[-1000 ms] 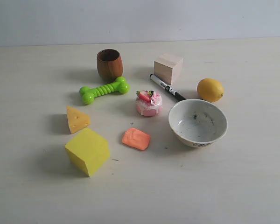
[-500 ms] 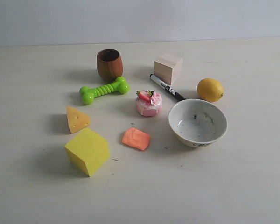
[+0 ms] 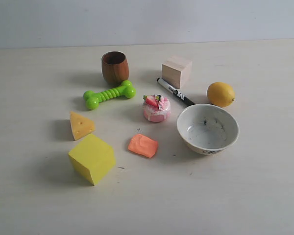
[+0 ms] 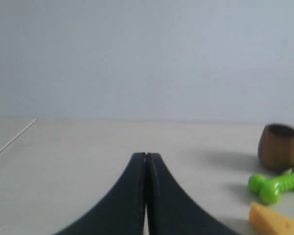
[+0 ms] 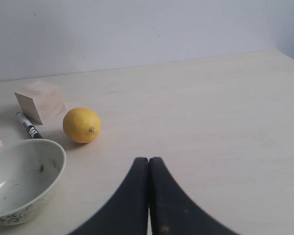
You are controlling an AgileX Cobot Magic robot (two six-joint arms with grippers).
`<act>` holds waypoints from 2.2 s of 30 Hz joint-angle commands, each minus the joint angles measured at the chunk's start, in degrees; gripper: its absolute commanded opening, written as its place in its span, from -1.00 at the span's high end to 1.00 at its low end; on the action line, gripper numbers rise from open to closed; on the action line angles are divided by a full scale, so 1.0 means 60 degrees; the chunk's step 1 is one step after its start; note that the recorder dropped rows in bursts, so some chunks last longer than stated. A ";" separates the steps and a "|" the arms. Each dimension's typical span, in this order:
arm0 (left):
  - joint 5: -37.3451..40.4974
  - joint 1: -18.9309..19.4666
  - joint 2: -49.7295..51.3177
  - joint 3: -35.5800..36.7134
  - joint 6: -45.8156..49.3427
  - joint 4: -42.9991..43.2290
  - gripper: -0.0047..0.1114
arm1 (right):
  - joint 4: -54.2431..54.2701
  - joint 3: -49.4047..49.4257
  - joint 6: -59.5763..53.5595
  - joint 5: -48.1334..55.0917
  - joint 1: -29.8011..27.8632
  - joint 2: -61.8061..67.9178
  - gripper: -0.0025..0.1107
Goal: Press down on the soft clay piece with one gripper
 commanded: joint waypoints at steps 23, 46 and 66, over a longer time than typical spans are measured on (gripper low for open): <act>-0.5338 0.0021 0.0240 -0.1834 -0.4750 0.3140 0.92 | 0.0003 0.0048 0.0005 -0.0049 -0.0041 -0.0060 0.96; -0.8390 -0.0058 0.9399 -1.1599 -1.6580 1.4984 0.92 | 0.0003 0.0048 0.0005 -0.0049 -0.0041 -0.0060 0.96; -0.2980 -0.1680 1.2246 -1.0539 -1.5155 1.4984 0.92 | 0.0003 0.0048 0.0005 -0.0082 -0.0041 -0.0060 0.96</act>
